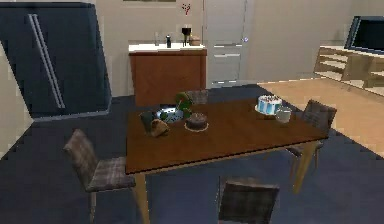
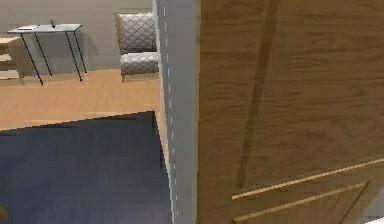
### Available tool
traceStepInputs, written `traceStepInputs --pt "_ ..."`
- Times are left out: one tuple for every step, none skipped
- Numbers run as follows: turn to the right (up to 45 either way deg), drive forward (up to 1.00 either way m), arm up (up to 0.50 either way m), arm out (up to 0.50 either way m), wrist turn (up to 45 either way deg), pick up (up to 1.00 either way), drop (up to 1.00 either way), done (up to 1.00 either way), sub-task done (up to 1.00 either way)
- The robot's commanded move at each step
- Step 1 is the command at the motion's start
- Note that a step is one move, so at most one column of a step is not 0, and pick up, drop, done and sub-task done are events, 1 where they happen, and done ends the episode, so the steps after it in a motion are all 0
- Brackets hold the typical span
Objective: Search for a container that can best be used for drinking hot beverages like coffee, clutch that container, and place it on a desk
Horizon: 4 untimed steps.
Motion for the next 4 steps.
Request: traceStepInputs --pt "12.0 0.00 0.00 0.00 0.0 0.00 0.00 0.00 0.00" --pt "0.0 0.45 0.00 0.00 0.0 0.00 0.00 0.00 0.00" --pt "45.0 0.00 0.00 0.00 0.0 0.00 0.00 0.00 0.00" --pt "15.0 0.00 0.00 0.00 0.0 0.00 0.00 0.00 0.00"
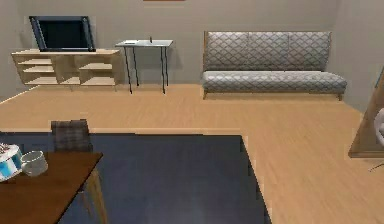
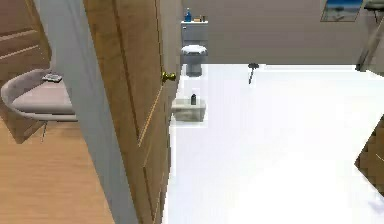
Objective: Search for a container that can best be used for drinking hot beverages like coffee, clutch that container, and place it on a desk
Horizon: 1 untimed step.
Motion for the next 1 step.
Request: traceStepInputs --pt "0.0 0.45 0.00 0.00 0.0 0.00 0.00 0.00 0.00"
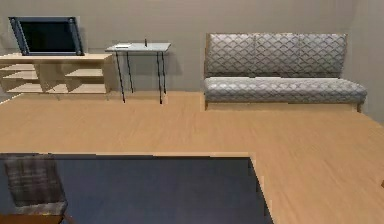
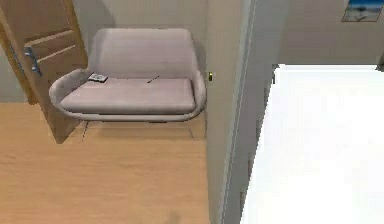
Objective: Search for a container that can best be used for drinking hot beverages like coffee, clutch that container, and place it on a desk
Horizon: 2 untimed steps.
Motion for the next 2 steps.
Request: traceStepInputs --pt "-15.0 0.00 0.00 0.00 0.0 0.00 0.00 0.00 0.00" --pt "0.0 0.35 0.00 0.00 0.0 0.00 0.00 0.00 0.00"
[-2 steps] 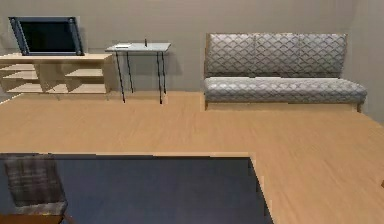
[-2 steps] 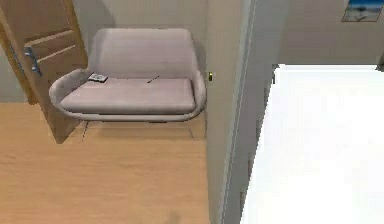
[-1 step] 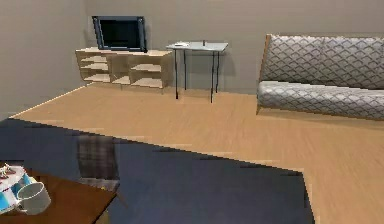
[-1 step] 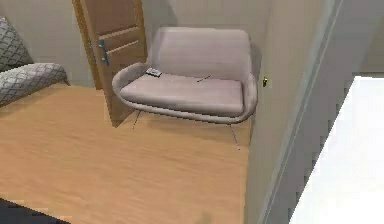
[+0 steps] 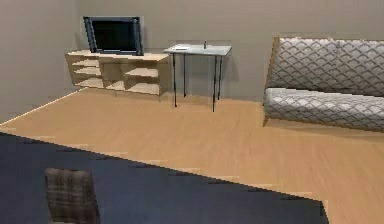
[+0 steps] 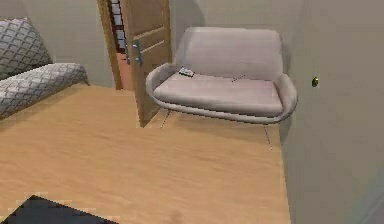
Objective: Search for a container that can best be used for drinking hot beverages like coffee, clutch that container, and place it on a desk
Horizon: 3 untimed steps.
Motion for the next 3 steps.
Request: traceStepInputs --pt "-45.0 0.00 0.00 0.00 0.0 0.00 0.00 0.00 0.00" --pt "-45.0 0.00 0.00 0.00 0.0 0.00 0.00 0.00 0.00" --pt "-45.0 0.00 0.00 0.00 0.0 0.00 0.00 0.00 0.00"
